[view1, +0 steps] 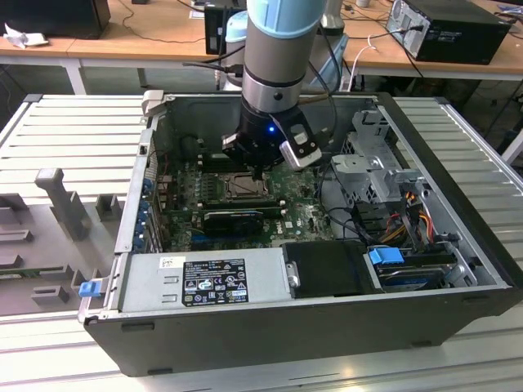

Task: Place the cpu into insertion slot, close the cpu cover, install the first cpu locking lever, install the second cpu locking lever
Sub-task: 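Install the second cpu locking lever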

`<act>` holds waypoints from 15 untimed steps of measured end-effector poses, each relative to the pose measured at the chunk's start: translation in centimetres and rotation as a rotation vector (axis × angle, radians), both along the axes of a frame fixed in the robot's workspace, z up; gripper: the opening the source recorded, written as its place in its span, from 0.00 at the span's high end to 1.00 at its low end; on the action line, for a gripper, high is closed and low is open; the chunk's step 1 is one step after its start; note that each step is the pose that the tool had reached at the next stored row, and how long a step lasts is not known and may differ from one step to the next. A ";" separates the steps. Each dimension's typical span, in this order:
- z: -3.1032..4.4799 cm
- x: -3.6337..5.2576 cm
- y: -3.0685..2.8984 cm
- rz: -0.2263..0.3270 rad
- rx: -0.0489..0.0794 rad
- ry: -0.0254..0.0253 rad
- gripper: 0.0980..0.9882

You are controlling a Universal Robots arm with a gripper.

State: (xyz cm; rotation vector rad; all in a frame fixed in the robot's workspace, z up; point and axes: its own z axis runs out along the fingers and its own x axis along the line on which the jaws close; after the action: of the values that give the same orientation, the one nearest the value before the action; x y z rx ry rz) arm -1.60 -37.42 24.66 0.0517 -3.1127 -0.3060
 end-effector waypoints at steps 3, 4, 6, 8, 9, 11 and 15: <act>-0.07 -0.10 -0.52 0.000 0.000 0.0000 0.99; -0.17 -0.17 -0.59 0.000 0.000 -0.0001 0.99; -0.39 -0.38 -0.66 0.000 0.000 0.0007 0.99; -0.52 -0.50 -0.69 0.000 -0.002 0.0082 0.99; -0.58 -0.51 -0.70 0.000 -0.007 0.0218 0.99; -0.88 -0.57 -0.98 0.003 -0.006 0.0352 0.99; -1.09 -0.81 -1.59 0.011 0.004 0.0351 0.99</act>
State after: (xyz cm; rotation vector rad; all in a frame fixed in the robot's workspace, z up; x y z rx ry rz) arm -2.40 -39.01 23.57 0.0628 -3.0761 -0.3090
